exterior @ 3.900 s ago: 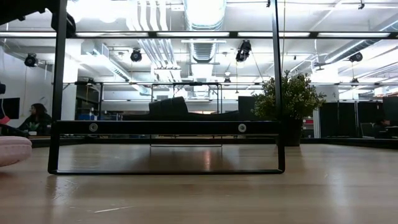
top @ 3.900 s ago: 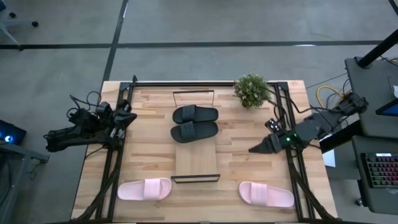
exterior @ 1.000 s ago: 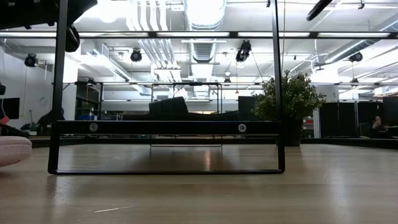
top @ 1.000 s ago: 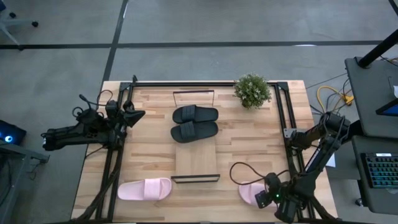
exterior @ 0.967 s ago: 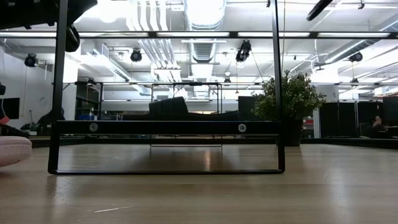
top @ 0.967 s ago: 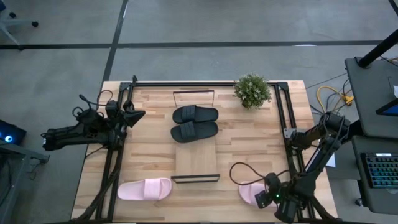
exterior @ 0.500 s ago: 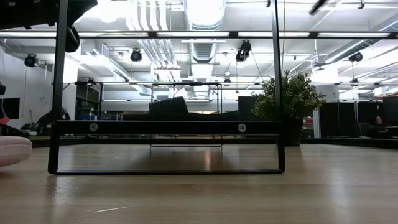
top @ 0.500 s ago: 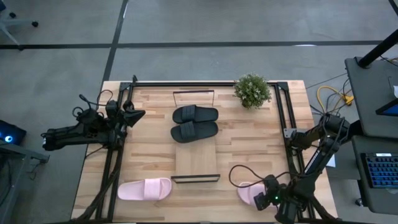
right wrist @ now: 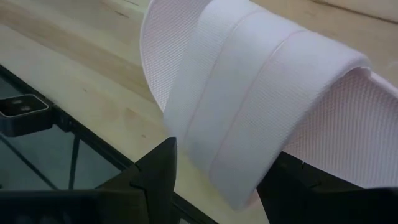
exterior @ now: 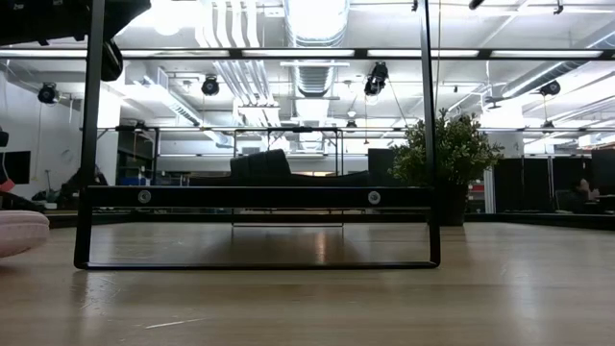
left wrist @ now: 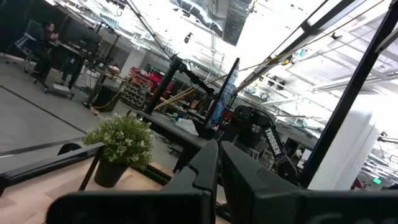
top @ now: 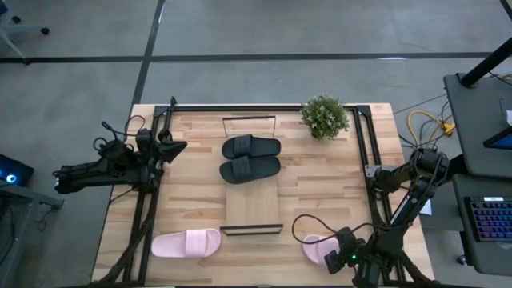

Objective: Pick and place slides into the shelf
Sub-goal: Put the right light pink slide on the shelf

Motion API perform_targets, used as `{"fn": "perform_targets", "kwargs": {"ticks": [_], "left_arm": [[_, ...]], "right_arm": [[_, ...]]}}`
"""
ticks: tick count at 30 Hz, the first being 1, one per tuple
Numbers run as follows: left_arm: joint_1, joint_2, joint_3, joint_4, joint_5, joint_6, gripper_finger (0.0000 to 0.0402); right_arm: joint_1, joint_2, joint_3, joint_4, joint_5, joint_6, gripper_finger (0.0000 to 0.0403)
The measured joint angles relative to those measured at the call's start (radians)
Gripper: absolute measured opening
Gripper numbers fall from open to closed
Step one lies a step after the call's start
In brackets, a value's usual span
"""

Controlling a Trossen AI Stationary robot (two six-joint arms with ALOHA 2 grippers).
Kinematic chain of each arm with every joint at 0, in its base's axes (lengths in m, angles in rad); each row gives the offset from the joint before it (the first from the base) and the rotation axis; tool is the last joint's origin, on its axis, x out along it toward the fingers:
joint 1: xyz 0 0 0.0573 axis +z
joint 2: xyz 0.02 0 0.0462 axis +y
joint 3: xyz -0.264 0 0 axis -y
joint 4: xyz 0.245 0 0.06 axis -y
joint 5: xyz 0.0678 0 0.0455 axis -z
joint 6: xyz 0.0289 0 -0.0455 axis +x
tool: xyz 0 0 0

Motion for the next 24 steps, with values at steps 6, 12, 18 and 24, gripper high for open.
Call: {"fn": "perform_targets", "kwargs": {"ticks": [6,12,18,24], "left_arm": [[0.000,0.001,0.000,0.001,0.000,0.000,0.0004],[0.000,0.001,0.000,0.001,-0.001,0.000,0.0004],[0.000,-0.001,0.000,0.001,-0.003,0.000,0.0004],[0.000,0.000,0.000,0.001,-0.003,0.000,0.0004]], "right_arm": [[0.000,0.000,-0.002,-0.006,0.001,-0.007,0.0174],[0.000,0.000,-0.006,-0.010,0.000,-0.031,0.0129],[0.001,0.000,-0.011,-0.010,-0.016,-0.048,0.0068],[0.003,0.000,-0.016,-0.009,-0.023,-0.052,0.0015]]}}
